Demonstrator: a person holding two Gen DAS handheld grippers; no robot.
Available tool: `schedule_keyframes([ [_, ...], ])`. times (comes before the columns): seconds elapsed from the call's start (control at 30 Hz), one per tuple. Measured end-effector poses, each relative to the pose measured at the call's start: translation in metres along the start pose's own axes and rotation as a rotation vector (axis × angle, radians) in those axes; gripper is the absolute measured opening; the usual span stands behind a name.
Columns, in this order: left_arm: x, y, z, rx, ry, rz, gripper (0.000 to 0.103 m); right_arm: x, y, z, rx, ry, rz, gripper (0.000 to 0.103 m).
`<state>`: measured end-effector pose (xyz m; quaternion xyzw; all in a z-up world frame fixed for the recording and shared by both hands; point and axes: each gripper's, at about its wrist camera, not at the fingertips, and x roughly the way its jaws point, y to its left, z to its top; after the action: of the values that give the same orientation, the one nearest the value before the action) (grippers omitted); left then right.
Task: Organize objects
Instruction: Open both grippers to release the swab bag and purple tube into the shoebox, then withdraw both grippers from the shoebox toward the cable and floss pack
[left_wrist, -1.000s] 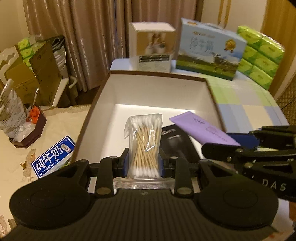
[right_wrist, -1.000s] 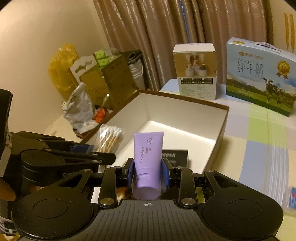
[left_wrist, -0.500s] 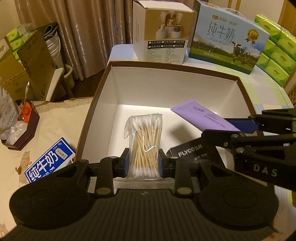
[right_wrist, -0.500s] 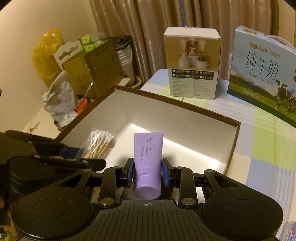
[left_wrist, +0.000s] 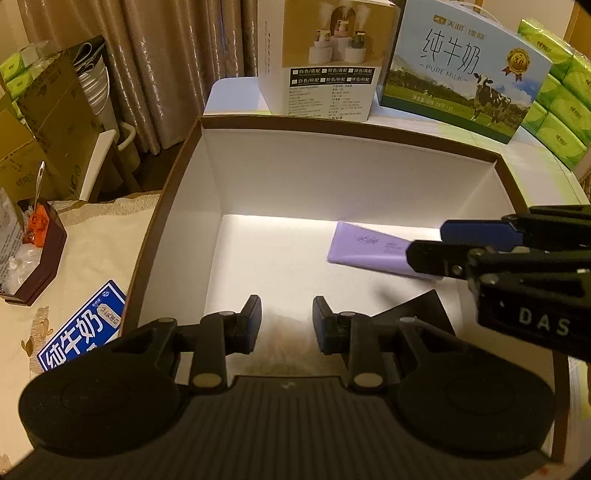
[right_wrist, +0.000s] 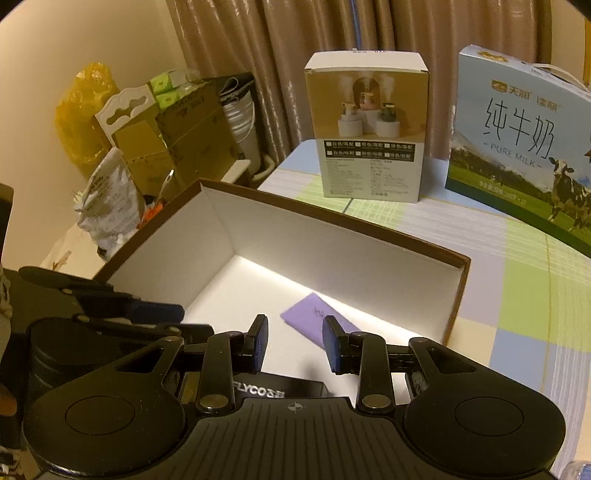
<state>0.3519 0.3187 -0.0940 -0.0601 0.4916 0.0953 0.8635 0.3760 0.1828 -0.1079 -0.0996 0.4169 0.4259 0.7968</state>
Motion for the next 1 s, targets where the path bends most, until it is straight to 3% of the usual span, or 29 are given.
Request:
schedule_keyframes([
  [0.17,0.0,-0.003,0.002,0.01,-0.005,0.0,0.025,-0.005,0.001,-0.003,-0.028,0.009,0.007,0.031],
  [0.27,-0.003,-0.003,0.002,0.015,-0.01,0.005,0.026,-0.01,0.002,-0.006,-0.039,0.01,0.007,0.043],
  [0.47,-0.023,0.002,-0.003,0.004,-0.036,0.0,0.039,-0.026,0.008,-0.015,-0.071,-0.007,0.024,0.06],
  [0.63,-0.045,0.005,-0.012,-0.005,-0.054,0.007,0.054,-0.044,0.019,-0.025,-0.105,-0.041,0.029,0.083],
  [0.77,-0.063,0.007,-0.023,-0.027,-0.058,0.013,0.064,-0.059,0.027,-0.033,-0.103,-0.056,0.04,0.087],
  [1.0,-0.094,0.004,-0.04,-0.042,-0.073,0.025,0.073,-0.082,0.034,-0.046,-0.067,-0.067,0.048,0.093],
])
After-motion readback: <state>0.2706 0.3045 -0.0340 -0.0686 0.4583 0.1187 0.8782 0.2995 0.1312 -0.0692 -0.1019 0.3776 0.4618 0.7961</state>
